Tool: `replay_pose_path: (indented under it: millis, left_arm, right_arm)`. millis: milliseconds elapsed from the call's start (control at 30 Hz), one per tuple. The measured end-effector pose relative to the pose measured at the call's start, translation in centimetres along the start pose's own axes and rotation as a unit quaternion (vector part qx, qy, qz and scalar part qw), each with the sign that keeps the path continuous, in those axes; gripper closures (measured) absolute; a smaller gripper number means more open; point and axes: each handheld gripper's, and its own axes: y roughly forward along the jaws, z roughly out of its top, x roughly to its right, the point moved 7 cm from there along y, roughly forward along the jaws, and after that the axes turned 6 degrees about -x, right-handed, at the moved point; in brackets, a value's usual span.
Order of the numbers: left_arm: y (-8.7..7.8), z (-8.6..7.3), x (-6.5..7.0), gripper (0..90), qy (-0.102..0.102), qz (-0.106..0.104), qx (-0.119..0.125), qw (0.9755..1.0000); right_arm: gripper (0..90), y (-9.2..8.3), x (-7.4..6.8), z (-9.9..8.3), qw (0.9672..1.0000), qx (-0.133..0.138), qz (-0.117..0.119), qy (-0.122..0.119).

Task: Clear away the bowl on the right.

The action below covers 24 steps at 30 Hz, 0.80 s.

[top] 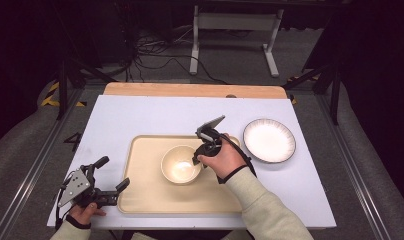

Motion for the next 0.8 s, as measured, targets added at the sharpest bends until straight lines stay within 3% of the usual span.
replay_pose_path:
  millis: [233, 333, 533, 767, 800]
  left_arm:
    - [0.0, 0.0, 0.0, 0.2, 0.000, 0.000, 0.000, 1.0000]
    - [0.0, 0.0, 0.0, 0.2, 0.000, 0.000, 0.000, 1.0000]
    - [0.0, 0.0, 0.0, 0.2, -0.001, 0.000, -0.001, 1.0000]
    - [0.0, 0.0, 0.0, 0.2, -0.002, 0.000, 0.000, 1.0000]
    - [0.0, 0.0, 0.0, 0.2, -0.001, 0.000, -0.001, 1.0000]
  right_arm:
    - [77.9, 0.0, 0.4, 0.1, 1.0000, 0.003, 0.003, -0.004]
    - [74.6, -0.5, 0.5, 0.2, 0.9997, 0.014, 0.022, 0.000]
    - [71.9, -1.6, 1.1, 0.2, 0.9994, 0.028, 0.022, -0.002]
    - [66.6, -3.4, 1.2, 0.1, 0.9964, 0.069, 0.023, -0.043]
    - [62.8, -3.9, 1.1, -0.1, 0.9937, 0.086, 0.024, -0.068]
